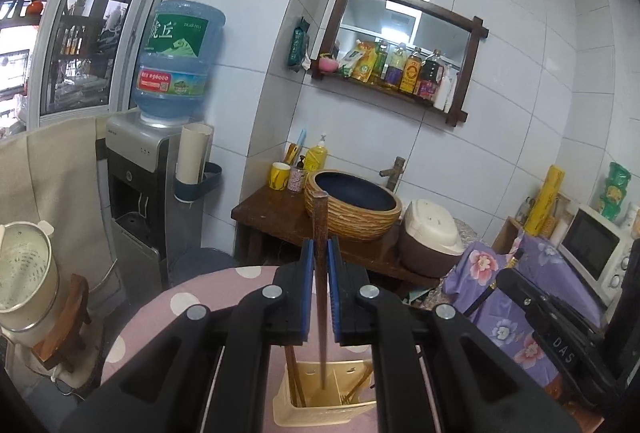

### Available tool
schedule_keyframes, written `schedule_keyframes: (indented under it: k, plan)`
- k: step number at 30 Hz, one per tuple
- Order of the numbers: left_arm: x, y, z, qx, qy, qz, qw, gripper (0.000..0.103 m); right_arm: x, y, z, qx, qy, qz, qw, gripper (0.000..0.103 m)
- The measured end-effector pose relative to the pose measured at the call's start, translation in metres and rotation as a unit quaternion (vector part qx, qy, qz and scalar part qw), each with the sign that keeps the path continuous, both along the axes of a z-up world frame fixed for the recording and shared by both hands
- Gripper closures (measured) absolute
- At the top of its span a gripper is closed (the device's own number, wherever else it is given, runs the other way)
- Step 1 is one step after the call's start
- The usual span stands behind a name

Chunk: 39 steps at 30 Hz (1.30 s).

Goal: Organize utensils
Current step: 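Lower both chopsticks into the cream caddy and open both tools, then reach the right tool to the brown wooden-handled spoon and close on its handle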

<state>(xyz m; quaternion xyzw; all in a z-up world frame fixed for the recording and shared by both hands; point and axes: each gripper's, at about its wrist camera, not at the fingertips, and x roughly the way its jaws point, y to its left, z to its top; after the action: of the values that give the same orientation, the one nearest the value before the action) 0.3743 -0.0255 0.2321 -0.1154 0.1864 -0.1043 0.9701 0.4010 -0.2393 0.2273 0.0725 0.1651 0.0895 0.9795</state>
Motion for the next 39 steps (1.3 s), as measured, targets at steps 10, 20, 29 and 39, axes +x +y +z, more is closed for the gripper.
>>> schedule_keyframes:
  k: [10,20,29,39]
  plan:
    - [0.025,-0.019,-0.088,0.044,0.06,0.013,0.9972,0.095,0.024,0.015,-0.084,-0.017,0.052,-0.004,0.999,0.095]
    - [0.034,-0.025,-0.13,0.058,0.096,0.007,0.9936,0.095,0.026,0.017,-0.111,-0.016,0.062,-0.011,0.998,0.095]
    - [0.01,-0.01,-0.128,0.031,0.093,-0.008,0.9951,0.041,0.002,0.011,-0.11,-0.014,0.011,-0.017,1.0,0.047]
    - [-0.054,0.019,-0.159,0.052,0.101,0.026,0.9932,0.01,-0.052,0.002,-0.132,-0.036,0.016,-0.011,0.999,0.04]
